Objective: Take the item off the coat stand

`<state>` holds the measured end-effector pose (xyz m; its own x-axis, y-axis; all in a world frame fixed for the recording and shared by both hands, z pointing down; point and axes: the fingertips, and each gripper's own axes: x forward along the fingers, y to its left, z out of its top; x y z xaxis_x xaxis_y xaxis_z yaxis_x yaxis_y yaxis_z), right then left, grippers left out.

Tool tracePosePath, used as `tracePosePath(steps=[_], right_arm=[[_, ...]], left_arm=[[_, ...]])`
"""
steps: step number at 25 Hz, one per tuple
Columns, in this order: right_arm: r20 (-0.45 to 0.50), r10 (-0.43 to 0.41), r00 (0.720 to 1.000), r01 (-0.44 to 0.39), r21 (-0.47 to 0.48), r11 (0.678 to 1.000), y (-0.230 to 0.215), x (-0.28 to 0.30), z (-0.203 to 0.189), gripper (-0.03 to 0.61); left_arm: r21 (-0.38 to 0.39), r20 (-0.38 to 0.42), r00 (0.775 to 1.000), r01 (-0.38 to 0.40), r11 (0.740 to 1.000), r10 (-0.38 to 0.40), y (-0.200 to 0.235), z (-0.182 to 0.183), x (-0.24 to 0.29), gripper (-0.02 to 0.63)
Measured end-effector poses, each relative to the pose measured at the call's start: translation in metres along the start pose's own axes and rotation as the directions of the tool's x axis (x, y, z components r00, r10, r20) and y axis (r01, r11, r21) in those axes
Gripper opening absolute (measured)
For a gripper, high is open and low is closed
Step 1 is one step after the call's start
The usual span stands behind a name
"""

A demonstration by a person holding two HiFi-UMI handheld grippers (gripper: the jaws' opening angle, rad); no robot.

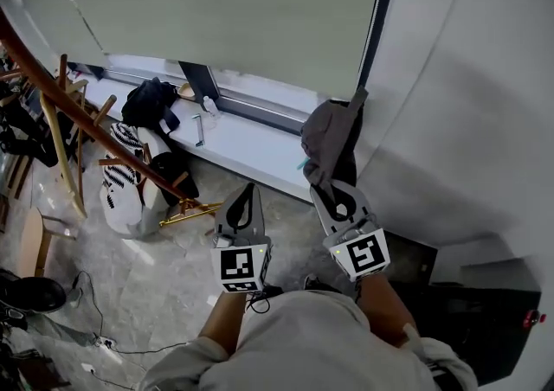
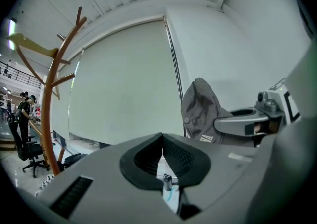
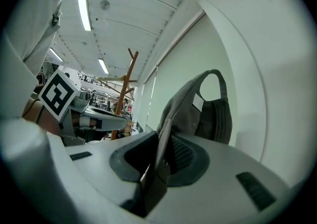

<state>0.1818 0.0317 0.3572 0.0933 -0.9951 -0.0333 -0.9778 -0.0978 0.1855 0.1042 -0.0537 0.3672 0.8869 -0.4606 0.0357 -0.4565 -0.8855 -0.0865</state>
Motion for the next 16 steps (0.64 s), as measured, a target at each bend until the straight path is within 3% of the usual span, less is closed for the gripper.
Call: tracePosePath(steps=[16], right_arm=[[-0.043, -0.005, 0.999, 0.003, -0.045, 0.999, 0.015, 0.014, 0.002, 0.055]], left_arm=[[-0.04, 0.0, 0.999, 0.035, 0.999, -0.035, 0.012, -0.004, 0.0, 0.011]])
